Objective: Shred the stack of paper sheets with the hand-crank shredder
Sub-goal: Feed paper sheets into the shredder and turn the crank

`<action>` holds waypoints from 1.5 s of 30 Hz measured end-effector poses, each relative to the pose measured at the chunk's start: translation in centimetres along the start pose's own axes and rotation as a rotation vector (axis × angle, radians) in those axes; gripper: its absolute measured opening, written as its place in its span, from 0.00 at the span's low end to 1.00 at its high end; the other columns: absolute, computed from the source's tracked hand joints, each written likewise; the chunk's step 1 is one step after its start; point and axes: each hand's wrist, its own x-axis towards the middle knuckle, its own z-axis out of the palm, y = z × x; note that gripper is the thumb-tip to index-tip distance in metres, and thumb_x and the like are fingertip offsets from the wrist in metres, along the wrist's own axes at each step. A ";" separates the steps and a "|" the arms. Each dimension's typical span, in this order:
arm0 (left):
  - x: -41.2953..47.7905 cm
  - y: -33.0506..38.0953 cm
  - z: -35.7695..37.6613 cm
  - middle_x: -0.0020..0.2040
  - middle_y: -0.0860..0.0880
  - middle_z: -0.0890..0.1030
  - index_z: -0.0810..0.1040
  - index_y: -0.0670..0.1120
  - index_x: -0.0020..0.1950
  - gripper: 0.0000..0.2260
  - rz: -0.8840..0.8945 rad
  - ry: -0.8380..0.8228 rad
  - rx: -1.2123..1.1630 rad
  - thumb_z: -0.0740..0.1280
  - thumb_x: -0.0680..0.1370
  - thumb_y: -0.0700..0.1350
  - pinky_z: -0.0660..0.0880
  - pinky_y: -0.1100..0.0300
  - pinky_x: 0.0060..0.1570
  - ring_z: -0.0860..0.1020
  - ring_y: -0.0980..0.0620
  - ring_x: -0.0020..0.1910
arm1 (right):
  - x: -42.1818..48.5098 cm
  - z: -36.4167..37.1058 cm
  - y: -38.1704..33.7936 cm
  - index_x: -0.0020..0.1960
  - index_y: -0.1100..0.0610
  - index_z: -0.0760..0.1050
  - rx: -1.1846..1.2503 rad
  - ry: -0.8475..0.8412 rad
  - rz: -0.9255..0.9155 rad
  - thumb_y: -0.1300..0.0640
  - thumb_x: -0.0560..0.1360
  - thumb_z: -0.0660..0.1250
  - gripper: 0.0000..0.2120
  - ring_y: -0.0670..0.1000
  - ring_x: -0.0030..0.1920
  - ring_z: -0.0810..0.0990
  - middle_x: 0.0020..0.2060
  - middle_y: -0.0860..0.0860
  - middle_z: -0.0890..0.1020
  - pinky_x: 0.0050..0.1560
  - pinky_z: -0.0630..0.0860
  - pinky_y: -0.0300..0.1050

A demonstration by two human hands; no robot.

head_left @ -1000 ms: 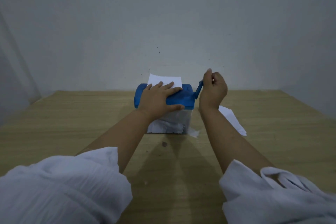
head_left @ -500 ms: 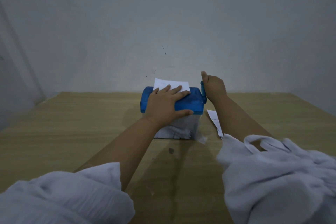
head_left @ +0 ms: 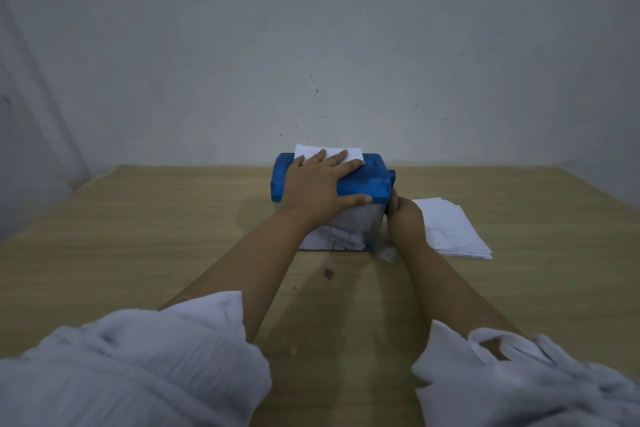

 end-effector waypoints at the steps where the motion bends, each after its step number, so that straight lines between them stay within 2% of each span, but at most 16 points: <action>1: 0.0 -0.1 -0.1 0.76 0.56 0.60 0.60 0.61 0.73 0.30 -0.007 -0.003 0.001 0.58 0.73 0.68 0.53 0.48 0.72 0.57 0.49 0.75 | -0.3 0.2 0.3 0.41 0.65 0.75 -0.004 0.039 -0.032 0.47 0.82 0.46 0.28 0.55 0.39 0.75 0.37 0.57 0.78 0.39 0.67 0.44; 3: 0.1 0.1 -0.1 0.76 0.57 0.60 0.60 0.62 0.73 0.30 -0.017 -0.012 -0.006 0.58 0.73 0.69 0.53 0.47 0.72 0.57 0.49 0.75 | -0.7 0.2 0.9 0.46 0.67 0.77 -0.002 0.103 -0.091 0.48 0.82 0.46 0.28 0.58 0.43 0.77 0.41 0.60 0.80 0.41 0.68 0.45; 5: 0.0 0.2 -0.2 0.76 0.57 0.59 0.60 0.62 0.73 0.30 -0.031 -0.025 -0.023 0.59 0.73 0.69 0.51 0.47 0.72 0.56 0.48 0.75 | -1.0 0.0 1.2 0.44 0.66 0.77 -0.011 0.116 -0.131 0.49 0.83 0.47 0.27 0.57 0.43 0.77 0.41 0.61 0.80 0.40 0.67 0.44; 11: -0.1 0.4 -0.2 0.76 0.57 0.59 0.60 0.63 0.73 0.30 -0.070 -0.027 -0.034 0.60 0.73 0.68 0.49 0.46 0.72 0.56 0.46 0.75 | -2.8 -0.2 1.1 0.36 0.61 0.71 0.022 0.214 -0.176 0.51 0.83 0.50 0.23 0.50 0.33 0.72 0.31 0.53 0.75 0.32 0.63 0.42; 15: -0.1 0.6 -0.2 0.75 0.57 0.60 0.61 0.63 0.72 0.29 -0.075 -0.022 -0.053 0.60 0.73 0.68 0.49 0.45 0.72 0.56 0.46 0.75 | -3.8 -0.5 1.1 0.28 0.55 0.65 -0.002 0.276 -0.180 0.51 0.83 0.51 0.24 0.43 0.27 0.67 0.25 0.47 0.69 0.26 0.59 0.35; 19: -0.2 1.0 -0.2 0.76 0.57 0.59 0.61 0.62 0.73 0.29 -0.078 -0.022 -0.052 0.60 0.74 0.67 0.47 0.44 0.72 0.55 0.45 0.75 | -4.0 -0.9 0.0 0.25 0.53 0.59 0.109 0.377 -0.208 0.54 0.82 0.52 0.26 0.44 0.24 0.63 0.22 0.47 0.65 0.25 0.59 0.37; 22: -0.1 1.1 -0.2 0.76 0.57 0.59 0.61 0.62 0.73 0.28 -0.086 -0.035 -0.056 0.60 0.74 0.66 0.46 0.43 0.72 0.55 0.44 0.75 | -4.0 -1.4 -0.2 0.25 0.54 0.59 0.090 0.395 -0.238 0.55 0.82 0.53 0.26 0.45 0.23 0.61 0.21 0.48 0.64 0.26 0.55 0.39; 26: 0.1 1.0 -0.3 0.76 0.57 0.57 0.59 0.62 0.73 0.28 -0.062 -0.066 -0.029 0.59 0.75 0.66 0.46 0.42 0.72 0.53 0.42 0.75 | -2.4 -2.8 -3.4 0.23 0.55 0.59 0.199 0.539 -0.294 0.58 0.83 0.51 0.28 0.48 0.21 0.60 0.19 0.48 0.62 0.23 0.57 0.38; 28: 0.1 0.9 -0.2 0.76 0.57 0.57 0.59 0.62 0.73 0.28 -0.049 -0.067 -0.027 0.59 0.75 0.66 0.47 0.43 0.72 0.53 0.42 0.75 | -1.3 -3.5 -5.1 0.22 0.54 0.56 0.163 0.567 -0.287 0.58 0.83 0.50 0.29 0.47 0.20 0.58 0.18 0.48 0.61 0.22 0.57 0.39; 30: 0.1 0.7 0.0 0.76 0.57 0.58 0.59 0.62 0.74 0.28 -0.043 -0.050 -0.019 0.59 0.75 0.66 0.48 0.43 0.72 0.54 0.43 0.75 | -0.4 -3.8 -5.6 0.21 0.54 0.56 0.129 0.561 -0.266 0.57 0.83 0.49 0.30 0.48 0.21 0.58 0.18 0.49 0.60 0.23 0.51 0.40; 35: 0.4 0.6 0.0 0.76 0.57 0.59 0.60 0.60 0.74 0.29 -0.004 -0.016 -0.008 0.59 0.75 0.66 0.50 0.44 0.72 0.56 0.44 0.75 | 1.9 -4.7 -7.3 0.23 0.57 0.59 0.064 0.543 -0.196 0.53 0.83 0.47 0.30 0.49 0.23 0.61 0.20 0.51 0.64 0.24 0.54 0.44; 39: 0.3 0.6 0.3 0.76 0.58 0.59 0.58 0.60 0.74 0.29 0.003 -0.006 0.019 0.57 0.75 0.66 0.50 0.45 0.73 0.56 0.44 0.75 | 4.2 -5.5 -8.6 0.26 0.59 0.61 -0.038 0.421 -0.147 0.48 0.83 0.44 0.30 0.50 0.25 0.64 0.24 0.52 0.67 0.25 0.57 0.43; 45: 0.5 0.6 0.6 0.76 0.57 0.59 0.58 0.59 0.75 0.28 -0.004 0.018 0.033 0.55 0.76 0.66 0.50 0.46 0.73 0.55 0.45 0.75 | 6.8 -5.6 -8.9 0.28 0.59 0.61 -0.190 0.256 -0.116 0.41 0.81 0.43 0.31 0.50 0.27 0.64 0.26 0.52 0.67 0.27 0.57 0.44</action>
